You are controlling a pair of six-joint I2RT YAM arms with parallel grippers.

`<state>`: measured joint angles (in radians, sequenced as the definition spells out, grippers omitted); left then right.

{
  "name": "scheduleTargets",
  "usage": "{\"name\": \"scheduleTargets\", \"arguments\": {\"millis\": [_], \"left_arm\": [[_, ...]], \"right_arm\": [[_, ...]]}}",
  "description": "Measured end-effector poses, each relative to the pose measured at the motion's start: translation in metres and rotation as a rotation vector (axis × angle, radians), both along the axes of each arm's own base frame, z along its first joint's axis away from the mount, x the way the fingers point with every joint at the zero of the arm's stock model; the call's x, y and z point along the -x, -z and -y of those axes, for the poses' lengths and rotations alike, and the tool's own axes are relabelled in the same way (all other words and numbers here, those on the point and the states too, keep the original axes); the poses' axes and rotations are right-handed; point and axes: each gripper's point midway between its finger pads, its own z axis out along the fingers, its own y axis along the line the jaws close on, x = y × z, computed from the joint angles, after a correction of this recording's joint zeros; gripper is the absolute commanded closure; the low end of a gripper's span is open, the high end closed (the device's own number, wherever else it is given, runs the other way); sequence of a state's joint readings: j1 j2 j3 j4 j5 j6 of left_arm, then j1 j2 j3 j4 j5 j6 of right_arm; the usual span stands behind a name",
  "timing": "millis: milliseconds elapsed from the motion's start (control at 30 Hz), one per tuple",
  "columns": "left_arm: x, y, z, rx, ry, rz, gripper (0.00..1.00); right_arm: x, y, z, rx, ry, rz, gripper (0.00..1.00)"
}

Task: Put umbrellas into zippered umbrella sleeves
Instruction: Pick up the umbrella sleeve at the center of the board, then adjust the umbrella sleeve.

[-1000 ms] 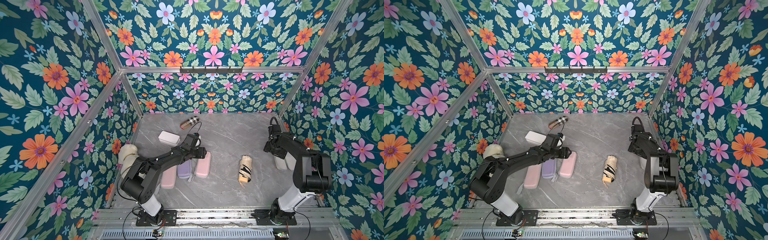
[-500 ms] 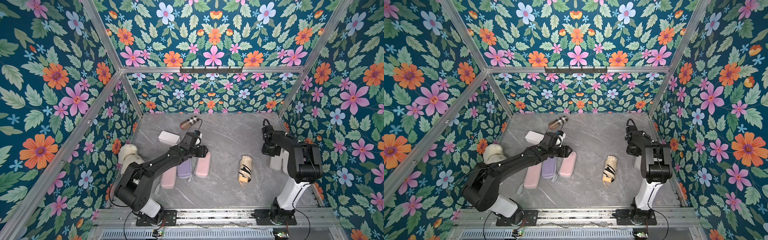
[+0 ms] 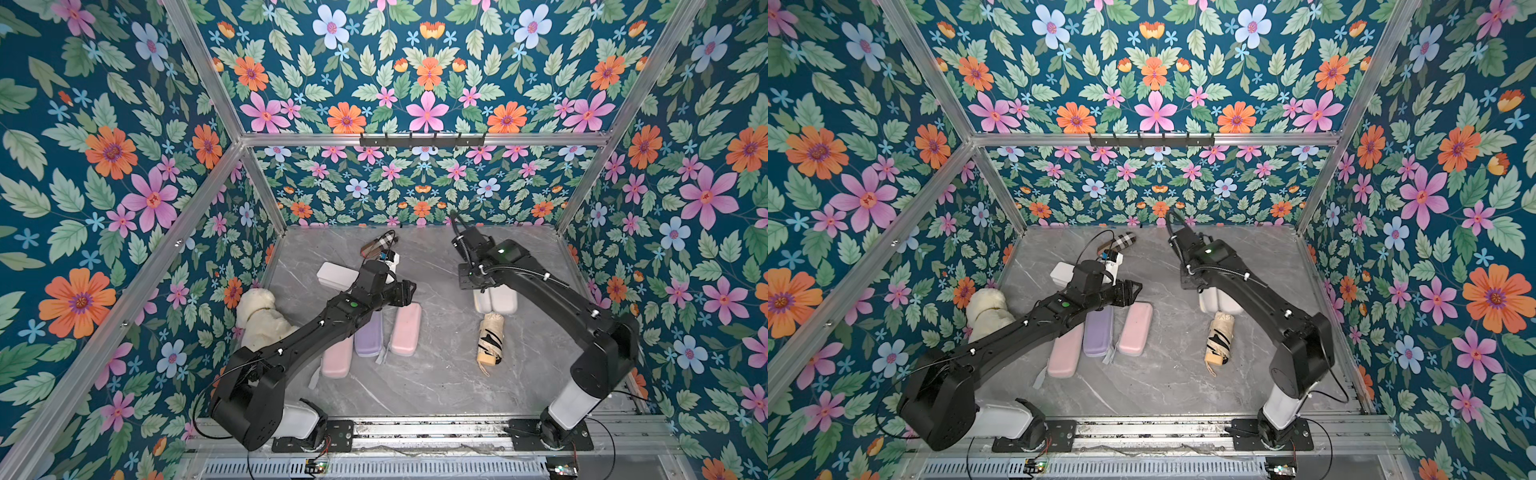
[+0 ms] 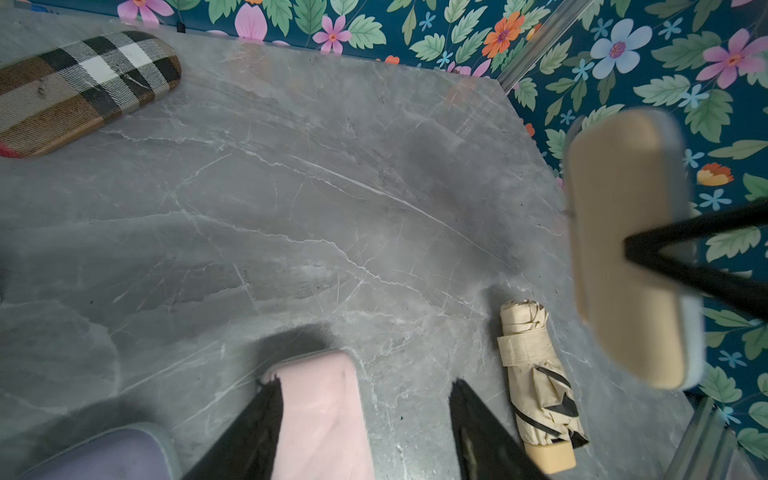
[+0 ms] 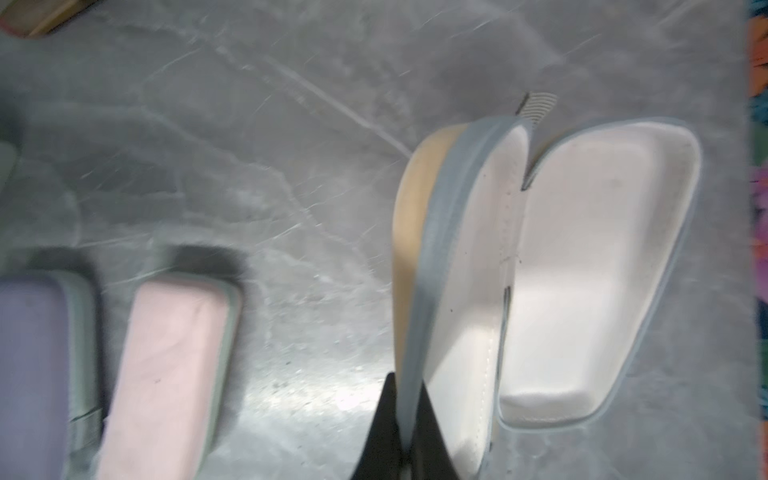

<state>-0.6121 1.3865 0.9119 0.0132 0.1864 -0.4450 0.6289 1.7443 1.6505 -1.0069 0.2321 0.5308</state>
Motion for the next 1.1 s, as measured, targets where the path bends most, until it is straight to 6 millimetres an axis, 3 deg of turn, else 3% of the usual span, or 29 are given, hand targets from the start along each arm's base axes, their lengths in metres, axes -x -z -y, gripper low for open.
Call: {"name": "scheduleTargets", "arguments": {"millis": [167, 300, 333, 367, 433, 467, 533, 633, 767, 933, 1033, 1100], "left_arm": [[0.007, 0.005, -0.009, 0.012, -0.032, -0.01, 0.33], [0.006, 0.005, -0.021, 0.002, -0.088, -0.002, 0.29], [0.004, 0.003, -0.026, -0.004, -0.11, 0.01, 0.22], [0.001, 0.0, -0.032, -0.009, -0.141, 0.025, 0.11], [-0.004, -0.006, -0.048, -0.008, -0.207, 0.045, 0.01], [-0.007, -0.008, -0.057, 0.005, -0.247, 0.046, 0.01], [-0.01, -0.007, -0.072, 0.016, -0.286, 0.056, 0.01], [-0.014, -0.002, -0.083, 0.042, -0.312, 0.039, 0.08], [-0.021, 0.002, -0.057, 0.069, -0.226, -0.004, 0.18], [-0.012, 0.014, -0.003, 0.049, -0.093, -0.071, 0.23], [-0.005, 0.019, 0.028, 0.024, -0.007, -0.09, 0.27], [-0.008, 0.029, 0.036, -0.009, 0.011, -0.11, 0.3]], "right_arm": [[0.011, 0.051, -0.057, -0.153, -0.001, -0.172, 1.0], [0.008, 0.087, -0.071, -0.171, 0.011, -0.253, 1.0], [0.008, 0.093, -0.072, -0.168, 0.015, -0.264, 0.97], [0.01, 0.097, -0.073, -0.173, 0.014, -0.277, 0.89], [0.011, 0.1, -0.074, -0.179, 0.014, -0.288, 0.67], [0.011, 0.1, -0.074, -0.184, 0.014, -0.292, 0.57], [0.012, 0.094, -0.072, -0.204, 0.014, -0.291, 0.46], [0.013, 0.069, -0.06, -0.246, 0.03, -0.261, 0.34], [0.021, 0.049, -0.013, -0.27, 0.109, -0.233, 0.24], [0.053, 0.066, 0.074, -0.255, 0.304, -0.278, 0.2], [0.071, 0.08, 0.092, -0.269, 0.357, -0.326, 0.17], [0.075, 0.089, 0.098, -0.284, 0.38, -0.352, 0.13]]}}
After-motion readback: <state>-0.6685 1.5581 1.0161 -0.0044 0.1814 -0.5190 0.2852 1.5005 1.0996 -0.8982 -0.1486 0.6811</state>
